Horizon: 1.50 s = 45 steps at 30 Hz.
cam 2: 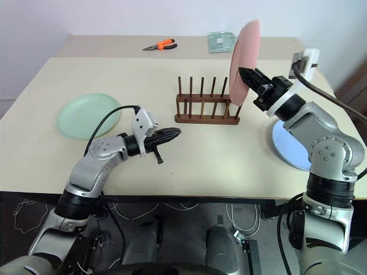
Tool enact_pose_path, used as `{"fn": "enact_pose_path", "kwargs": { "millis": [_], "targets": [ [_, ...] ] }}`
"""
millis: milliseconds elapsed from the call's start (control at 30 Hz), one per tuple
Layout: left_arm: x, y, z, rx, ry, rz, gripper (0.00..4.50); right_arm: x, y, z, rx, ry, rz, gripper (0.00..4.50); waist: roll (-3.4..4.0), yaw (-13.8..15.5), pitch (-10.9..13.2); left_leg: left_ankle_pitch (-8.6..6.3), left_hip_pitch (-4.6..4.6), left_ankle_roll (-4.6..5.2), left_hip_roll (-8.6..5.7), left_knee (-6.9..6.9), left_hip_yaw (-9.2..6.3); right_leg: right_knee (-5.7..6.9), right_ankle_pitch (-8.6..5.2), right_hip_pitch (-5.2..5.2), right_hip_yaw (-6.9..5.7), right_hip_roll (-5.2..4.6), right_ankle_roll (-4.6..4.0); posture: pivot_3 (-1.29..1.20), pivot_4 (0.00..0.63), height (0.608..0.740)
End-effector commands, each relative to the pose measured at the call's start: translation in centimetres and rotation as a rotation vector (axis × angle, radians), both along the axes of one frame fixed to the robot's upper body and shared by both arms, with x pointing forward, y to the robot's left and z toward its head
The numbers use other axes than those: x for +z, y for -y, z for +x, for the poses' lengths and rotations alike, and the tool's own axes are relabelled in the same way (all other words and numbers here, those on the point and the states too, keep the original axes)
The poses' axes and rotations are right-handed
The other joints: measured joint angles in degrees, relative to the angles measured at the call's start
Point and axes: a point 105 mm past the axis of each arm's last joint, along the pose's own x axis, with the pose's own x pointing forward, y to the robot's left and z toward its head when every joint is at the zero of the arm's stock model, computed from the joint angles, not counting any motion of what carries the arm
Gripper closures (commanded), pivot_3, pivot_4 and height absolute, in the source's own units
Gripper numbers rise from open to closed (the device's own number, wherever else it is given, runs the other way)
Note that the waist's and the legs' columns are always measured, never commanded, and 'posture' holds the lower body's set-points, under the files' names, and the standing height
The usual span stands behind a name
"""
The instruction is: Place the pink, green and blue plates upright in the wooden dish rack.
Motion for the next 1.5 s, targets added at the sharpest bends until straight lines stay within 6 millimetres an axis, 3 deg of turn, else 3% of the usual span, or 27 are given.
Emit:
{"fn": "enact_pose_path", "kwargs": {
  "millis": [33,133,200,333,500,567,633,733,767,833,933,1100,1333,1433,1500],
  "targets": [
    [1.2,0.2,-0.4,-0.011,0.048,-0.022,4.40,0.9,-0.1,0.3,0.032,0.028,0.001,4.46,0.00,0.0,0.0,0.00,0.00,0.00,0.00,0.00,0.00,0.00,0.00,0.00,0.00,0.00,0.00,0.00,0.150,0.740],
    [1.1,0.1,-0.4,-0.010,0.045,-0.022,4.40,0.7,-0.1,0.9,0.051,0.001,0.012,4.46,0.00,0.0,0.0,0.00,-0.01,0.00,0.00,-0.02,0.00,0.00,0.00,-0.01,0.00,0.00,0.00,0.00,0.150,0.740],
    [1.0,-0.1,-0.5,-0.012,0.010,-0.041,4.40,0.6,0.1,1.8,0.018,-0.002,-0.026,3.75,0.00,-0.2,0.0,0.00,-0.03,0.00,0.00,-0.03,0.00,0.00,0.00,-0.04,0.00,0.00,0.00,0.00,0.150,0.740],
    [1.4,-0.9,0.0,0.049,0.012,-0.070,2.61,2.0,2.0,3.7,-0.189,0.093,-0.079,2.00,0.01,-0.2,0.0,0.00,-0.05,0.00,0.00,-0.03,0.01,0.03,0.00,-0.09,0.00,0.00,0.01,0.00,0.150,0.740],
    [2.2,-3.6,2.0,0.245,0.064,-0.077,0.08,4.4,4.8,3.9,-0.364,0.207,-0.117,1.95,0.01,0.2,0.0,0.01,-0.31,-0.01,0.00,-0.02,0.01,0.04,0.02,-0.30,0.00,0.00,0.04,0.00,0.150,0.740],
    [3.0,-5.5,3.1,0.366,0.067,-0.136,0.03,5.5,5.5,3.5,-0.419,0.266,-0.161,1.95,0.01,0.3,0.0,0.04,-0.56,-0.03,0.00,-0.01,0.01,0.12,0.11,-0.60,0.00,0.00,0.21,0.00,0.150,0.740],
    [4.1,-9.3,4.9,0.604,0.097,-0.202,0.00,6.9,5.4,2.6,-0.430,0.346,-0.217,1.42,0.01,0.3,0.0,0.06,-0.64,-0.04,-0.01,0.00,0.00,0.23,0.12,-0.73,0.00,0.00,0.25,0.00,0.150,0.740],
    [5.1,-17.1,6.1,1.023,0.103,-0.323,0.00,8.9,2.6,0.5,-0.316,0.493,-0.296,0.23,0.00,-0.1,0.0,0.08,-0.64,-0.07,0.00,-0.01,-0.01,0.48,0.07,-0.87,0.00,0.01,0.34,0.00,0.150,0.740],
    [4.7,-19.6,6.0,1.154,0.077,-0.333,0.00,8.9,0.6,-0.6,-0.218,0.523,-0.320,0.04,0.00,-0.4,0.0,0.08,-0.63,-0.08,0.00,-0.01,-0.01,0.58,0.04,-0.91,0.01,0.01,0.39,0.00,0.150,0.740],
    [4.1,-23.3,5.3,1.339,0.048,-0.335,0.00,7.4,-3.8,-3.1,0.028,0.544,-0.405,0.04,0.01,-1.1,0.0,0.08,-0.57,-0.08,0.01,-0.06,-0.01,0.66,-0.02,-0.91,0.01,0.01,0.49,0.00,0.150,0.740],
    [3.4,-26.0,4.2,1.478,-0.016,-0.364,0.00,3.4,-8.4,-5.5,0.264,0.522,-0.574,0.04,-0.10,-1.2,0.0,0.08,-0.54,-0.08,0.02,-0.07,-0.02,0.68,-0.05,-0.83,0.00,0.02,0.54,0.00,0.150,0.740],
    [1.3,-26.4,3.8,1.518,-0.220,-0.491,0.00,-2.1,-12.3,-7.2,0.437,0.455,-0.662,0.04,-0.35,-0.2,0.0,0.13,-0.58,-0.18,-0.01,0.11,-0.03,0.67,-0.02,-0.75,-0.01,0.01,0.44,0.00,0.150,0.740],
    [-0.7,-26.2,3.2,1.549,-0.451,-0.804,0.00,-5.2,-13.6,-7.4,0.455,0.380,-0.622,0.04,-0.66,0.2,0.0,0.27,-0.58,-0.16,0.00,0.11,-0.03,0.65,0.09,-0.76,-0.01,0.02,0.27,0.00,0.150,0.740],
    [-1.0,-25.0,3.9,1.465,-0.540,-0.921,0.87,-5.2,-13.4,-6.9,0.409,0.375,-0.615,0.00,-0.66,0.2,0.0,0.27,-0.56,-0.17,0.00,0.07,-0.03,0.67,0.10,-0.79,-0.01,0.02,0.29,0.00,0.150,0.740],
    [-1.1,-24.8,4.2,1.454,-0.578,-0.986,1.81,-5.3,-13.3,-6.7,0.386,0.375,-0.618,0.00,-0.68,0.3,0.0,0.28,-0.56,-0.17,0.00,0.08,-0.03,0.66,0.10,-0.77,-0.01,0.02,0.29,0.00,0.150,0.740]
  ]
}}
